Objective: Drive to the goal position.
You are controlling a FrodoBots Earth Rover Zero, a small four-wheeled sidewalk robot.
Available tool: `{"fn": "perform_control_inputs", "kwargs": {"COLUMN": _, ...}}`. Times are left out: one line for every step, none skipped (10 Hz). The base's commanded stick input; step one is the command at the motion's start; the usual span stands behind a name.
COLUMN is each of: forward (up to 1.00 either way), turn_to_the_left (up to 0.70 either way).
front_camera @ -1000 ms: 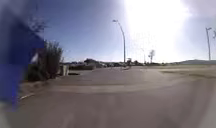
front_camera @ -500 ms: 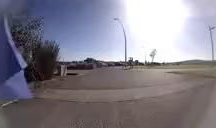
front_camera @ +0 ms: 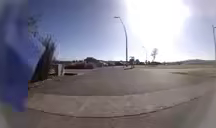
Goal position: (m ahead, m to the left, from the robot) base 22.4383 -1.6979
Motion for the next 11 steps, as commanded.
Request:
{"fn": "perform_control_inputs", "kwargs": {"forward": 1.00, "turn_to_the_left": 0.00}}
{"fn": "perform_control_inputs", "kwargs": {"forward": 1.00, "turn_to_the_left": 0.00}}
{"fn": "perform_control_inputs", "kwargs": {"forward": 1.00, "turn_to_the_left": 0.00}}
{"fn": "perform_control_inputs", "kwargs": {"forward": 1.00, "turn_to_the_left": 0.00}}
{"fn": "perform_control_inputs", "kwargs": {"forward": 1.00, "turn_to_the_left": 0.00}}
{"fn": "perform_control_inputs", "kwargs": {"forward": 1.00, "turn_to_the_left": 0.00}}
{"fn": "perform_control_inputs", "kwargs": {"forward": 1.00, "turn_to_the_left": 0.00}}
{"fn": "perform_control_inputs", "kwargs": {"forward": 1.00, "turn_to_the_left": 0.00}}
{"fn": "perform_control_inputs", "kwargs": {"forward": 1.00, "turn_to_the_left": 0.00}}
{"fn": "perform_control_inputs", "kwargs": {"forward": 1.00, "turn_to_the_left": 0.00}}
{"fn": "perform_control_inputs", "kwargs": {"forward": 1.00, "turn_to_the_left": 0.00}}
